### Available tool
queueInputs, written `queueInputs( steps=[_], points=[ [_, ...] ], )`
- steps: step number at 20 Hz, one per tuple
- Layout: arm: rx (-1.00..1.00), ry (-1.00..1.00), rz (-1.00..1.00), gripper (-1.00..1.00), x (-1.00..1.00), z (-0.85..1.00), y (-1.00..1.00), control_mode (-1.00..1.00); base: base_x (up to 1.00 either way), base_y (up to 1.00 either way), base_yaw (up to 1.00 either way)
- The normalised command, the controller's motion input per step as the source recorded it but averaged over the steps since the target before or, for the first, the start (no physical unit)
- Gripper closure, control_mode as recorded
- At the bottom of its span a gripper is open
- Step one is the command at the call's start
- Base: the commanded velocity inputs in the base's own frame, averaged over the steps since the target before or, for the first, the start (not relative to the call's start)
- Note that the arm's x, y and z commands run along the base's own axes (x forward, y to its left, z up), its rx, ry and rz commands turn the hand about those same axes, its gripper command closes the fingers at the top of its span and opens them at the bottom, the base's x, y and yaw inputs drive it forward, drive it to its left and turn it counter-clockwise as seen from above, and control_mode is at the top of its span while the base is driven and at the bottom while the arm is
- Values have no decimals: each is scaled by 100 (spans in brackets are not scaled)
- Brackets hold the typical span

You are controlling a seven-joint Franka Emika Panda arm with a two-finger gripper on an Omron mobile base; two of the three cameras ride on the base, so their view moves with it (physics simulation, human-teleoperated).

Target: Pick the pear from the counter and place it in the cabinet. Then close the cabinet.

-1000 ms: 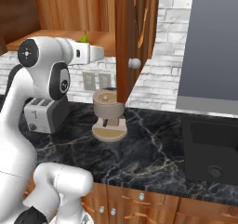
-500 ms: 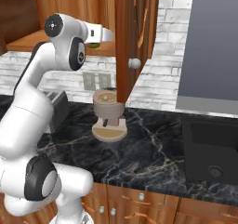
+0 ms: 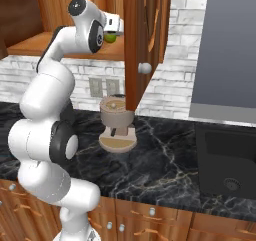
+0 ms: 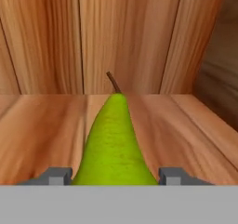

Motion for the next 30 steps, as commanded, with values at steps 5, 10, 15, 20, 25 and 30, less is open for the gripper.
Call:
queueInputs(
  steps=[5, 10, 15, 20, 25, 30],
  points=[
    [0, 0, 0, -100, 100, -37, 16, -100, 0, 0, 0],
    [0, -5, -1, -100, 33, 32, -3, -100, 0, 0, 0],
    [0, -4, -4, -100, -21, 42, -1, -100, 0, 0, 0],
    [0, 0, -1, -100, -79, -3, 15, -100, 0, 0, 0],
    [0, 0, 0, -100, -100, -5, 8, -100, 0, 0, 0],
    [1, 0, 0, -100, -100, 0, 0, -100, 0, 0, 0]
  ],
)
